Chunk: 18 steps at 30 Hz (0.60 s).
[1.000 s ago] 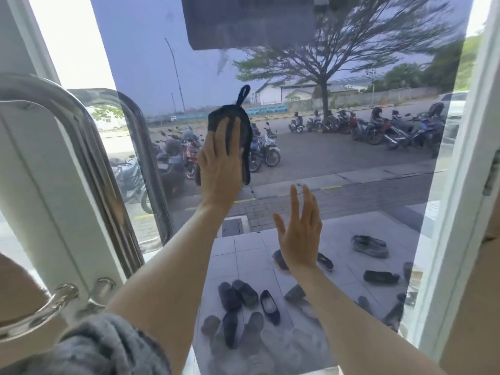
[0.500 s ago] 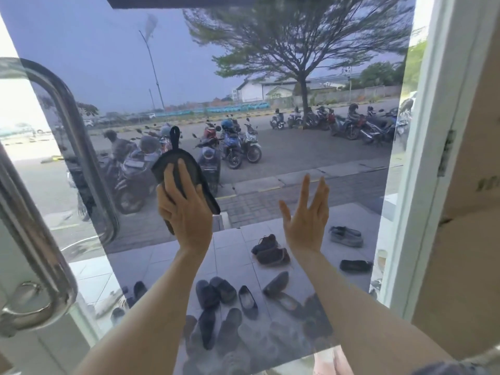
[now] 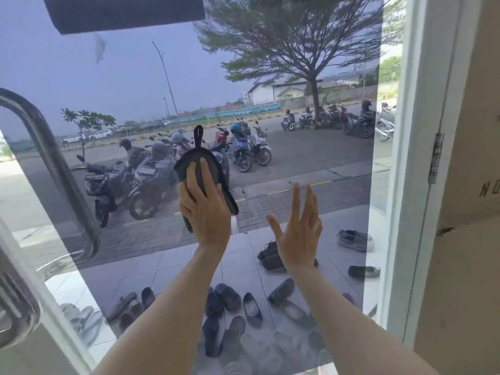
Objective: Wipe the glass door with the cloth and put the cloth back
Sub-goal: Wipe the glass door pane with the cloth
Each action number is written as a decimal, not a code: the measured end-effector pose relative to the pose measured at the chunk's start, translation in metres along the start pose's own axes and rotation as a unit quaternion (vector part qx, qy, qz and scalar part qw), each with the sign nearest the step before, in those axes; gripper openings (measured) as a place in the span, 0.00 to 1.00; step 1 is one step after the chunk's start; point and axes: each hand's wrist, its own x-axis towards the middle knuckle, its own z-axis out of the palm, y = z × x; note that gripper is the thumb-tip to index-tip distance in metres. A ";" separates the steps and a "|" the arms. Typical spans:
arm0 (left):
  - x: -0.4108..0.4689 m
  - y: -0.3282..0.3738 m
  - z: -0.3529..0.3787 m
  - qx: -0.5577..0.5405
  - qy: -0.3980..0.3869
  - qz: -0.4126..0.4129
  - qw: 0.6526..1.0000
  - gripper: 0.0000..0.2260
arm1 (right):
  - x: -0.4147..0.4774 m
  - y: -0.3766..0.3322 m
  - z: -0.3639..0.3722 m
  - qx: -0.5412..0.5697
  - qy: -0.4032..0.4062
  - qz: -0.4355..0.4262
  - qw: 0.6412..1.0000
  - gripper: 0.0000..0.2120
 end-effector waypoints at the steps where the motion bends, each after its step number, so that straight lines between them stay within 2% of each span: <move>1: 0.000 0.007 0.001 -0.001 0.002 0.000 1.000 0.21 | 0.001 0.005 -0.001 0.001 0.002 -0.010 1.000 0.39; 9: -0.009 0.066 0.014 -0.006 -0.008 0.030 1.000 0.19 | 0.024 0.055 -0.023 0.035 0.036 0.022 0.998 0.34; 12: -0.013 0.095 0.020 -0.013 -0.009 0.037 0.999 0.19 | 0.032 0.076 -0.030 0.019 0.031 0.027 0.999 0.34; 18: -0.023 0.144 0.030 -0.048 -0.034 0.102 0.993 0.22 | 0.043 0.113 -0.034 -0.013 0.029 0.070 0.997 0.32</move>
